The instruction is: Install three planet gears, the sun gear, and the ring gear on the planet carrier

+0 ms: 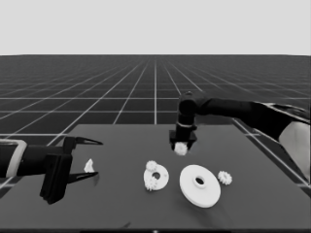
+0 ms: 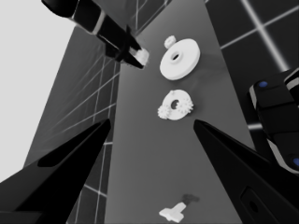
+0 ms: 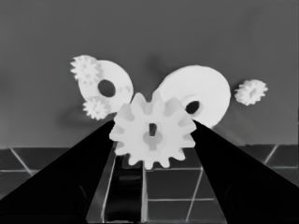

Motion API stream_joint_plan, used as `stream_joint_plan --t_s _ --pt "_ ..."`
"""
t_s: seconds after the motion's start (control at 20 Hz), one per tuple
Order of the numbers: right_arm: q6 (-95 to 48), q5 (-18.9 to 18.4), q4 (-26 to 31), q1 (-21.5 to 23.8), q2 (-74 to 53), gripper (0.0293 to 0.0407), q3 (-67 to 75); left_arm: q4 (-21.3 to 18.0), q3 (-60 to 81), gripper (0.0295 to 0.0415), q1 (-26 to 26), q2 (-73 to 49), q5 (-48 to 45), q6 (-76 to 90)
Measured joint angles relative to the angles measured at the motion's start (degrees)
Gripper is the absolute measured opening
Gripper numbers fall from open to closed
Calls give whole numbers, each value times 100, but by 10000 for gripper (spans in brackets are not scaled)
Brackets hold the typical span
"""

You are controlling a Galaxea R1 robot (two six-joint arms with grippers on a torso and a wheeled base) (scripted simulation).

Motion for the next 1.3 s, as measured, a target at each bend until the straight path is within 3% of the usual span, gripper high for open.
stream_joint_plan --t_s 0.35,0.4,0.45,0.5,0.6,0.85,0.95,1.0,1.3 --pt "447 18 15 20 841 313 -331 0 0 385 0 0 0 0" --pt "475 184 -859 -703 834 313 -301 0 0 385 0 0 0 0" --pt "373 292 -1381 -1342 879 313 -467 0 0 385 0 0 0 0" --pt "238 386 -1667 -1689 938 313 -685 0 0 385 0 0 0 0" --pt "73 506 -1910 -1973 1016 313 -965 0 0 385 0 0 0 0" --pt "-14 577 -2020 -2088 1062 313 -1119 0 0 385 0 0 0 0" --pt "-18 581 -2025 -2093 1064 372 -1126 0 0 385 0 0 0 0" --pt "-19 582 -2027 -2094 1065 381 -1127 0 0 385 0 0 0 0" --pt "-20 583 -2028 -2096 1065 385 -1130 0 0 385 0 0 0 0"
